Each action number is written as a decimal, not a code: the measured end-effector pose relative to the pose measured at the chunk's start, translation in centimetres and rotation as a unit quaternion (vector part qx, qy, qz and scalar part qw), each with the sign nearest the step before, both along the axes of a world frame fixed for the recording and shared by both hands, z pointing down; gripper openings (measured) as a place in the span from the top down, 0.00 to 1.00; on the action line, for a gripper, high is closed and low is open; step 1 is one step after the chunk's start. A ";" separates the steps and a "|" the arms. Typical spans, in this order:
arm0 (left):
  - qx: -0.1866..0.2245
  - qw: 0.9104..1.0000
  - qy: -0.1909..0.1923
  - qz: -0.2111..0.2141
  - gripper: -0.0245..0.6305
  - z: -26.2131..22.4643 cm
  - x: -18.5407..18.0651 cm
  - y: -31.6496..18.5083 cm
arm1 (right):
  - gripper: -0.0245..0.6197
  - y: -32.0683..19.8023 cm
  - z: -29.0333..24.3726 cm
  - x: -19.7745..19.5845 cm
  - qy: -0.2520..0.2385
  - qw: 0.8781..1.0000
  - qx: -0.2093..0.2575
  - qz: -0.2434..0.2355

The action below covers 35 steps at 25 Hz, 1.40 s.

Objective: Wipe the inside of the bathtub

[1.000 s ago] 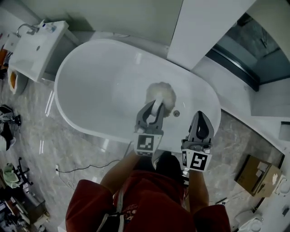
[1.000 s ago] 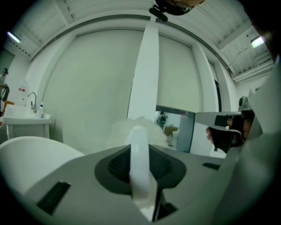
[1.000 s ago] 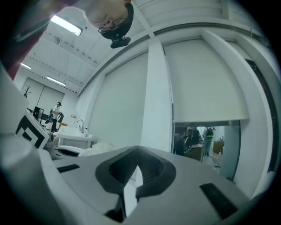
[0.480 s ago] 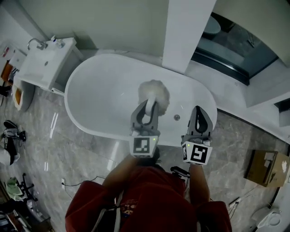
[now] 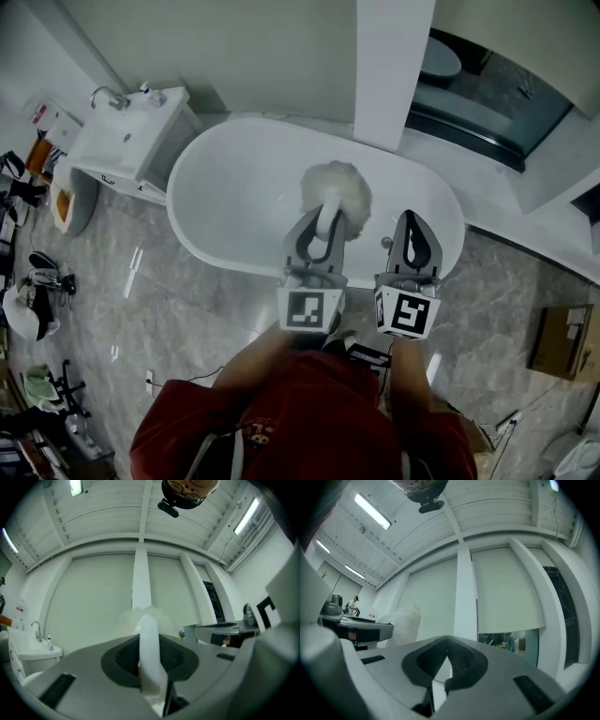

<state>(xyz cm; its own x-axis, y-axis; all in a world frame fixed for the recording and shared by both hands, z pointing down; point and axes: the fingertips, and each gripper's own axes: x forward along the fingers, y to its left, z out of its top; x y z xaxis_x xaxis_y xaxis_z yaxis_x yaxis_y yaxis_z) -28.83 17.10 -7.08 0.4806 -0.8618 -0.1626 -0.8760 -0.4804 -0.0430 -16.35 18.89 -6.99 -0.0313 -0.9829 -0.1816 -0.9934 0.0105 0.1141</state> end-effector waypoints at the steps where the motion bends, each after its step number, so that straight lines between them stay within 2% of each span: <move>1: -0.001 1.000 0.003 -0.001 0.81 -0.3 -0.6 0.3 | 0.95 0.3 -0.3 -0.6 -0.006 1.000 0.000 -0.001; 8: 0.025 1.000 0.013 0.011 0.81 -1.8 -4.5 0.6 | 0.95 1.2 -1.2 -5.3 -0.026 0.999 -0.015 0.020; 14: 0.041 0.999 0.018 0.022 0.81 -2.3 -8.2 -0.9 | 0.95 0.0 -1.9 -9.3 -0.038 0.999 -0.002 0.029; 17: 0.032 0.999 0.003 0.027 0.81 -1.9 -10.5 -1.4 | 0.95 -0.5 -2.0 -11.2 -0.060 0.998 0.000 0.034; 20: 0.033 0.999 -0.004 0.017 0.81 -2.1 -13.0 -2.3 | 0.95 -1.7 -2.6 -13.4 -0.050 0.998 0.003 0.027; 24: 0.038 0.999 -0.002 0.008 0.81 -2.5 -13.4 -2.1 | 0.95 -1.7 -2.8 -13.8 -0.036 0.999 0.002 0.016; 29: 0.043 0.999 0.019 -0.005 0.81 -3.0 -13.4 -1.9 | 0.95 -1.5 -3.0 -13.8 -0.013 1.000 -0.001 0.005; 35: 0.032 0.999 0.037 -0.020 0.81 -2.8 -13.8 -1.6 | 0.95 -0.9 -2.8 -13.6 0.001 1.000 -0.008 0.003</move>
<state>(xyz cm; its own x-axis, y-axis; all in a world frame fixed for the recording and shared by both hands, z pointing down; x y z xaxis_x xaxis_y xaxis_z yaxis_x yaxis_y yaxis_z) -42.63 15.49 -9.92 0.4309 -0.8663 -0.2526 -0.8961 -0.4437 -0.0070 -29.96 18.00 -9.76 -0.0254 -0.9857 -0.1666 -0.9933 0.0061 0.1153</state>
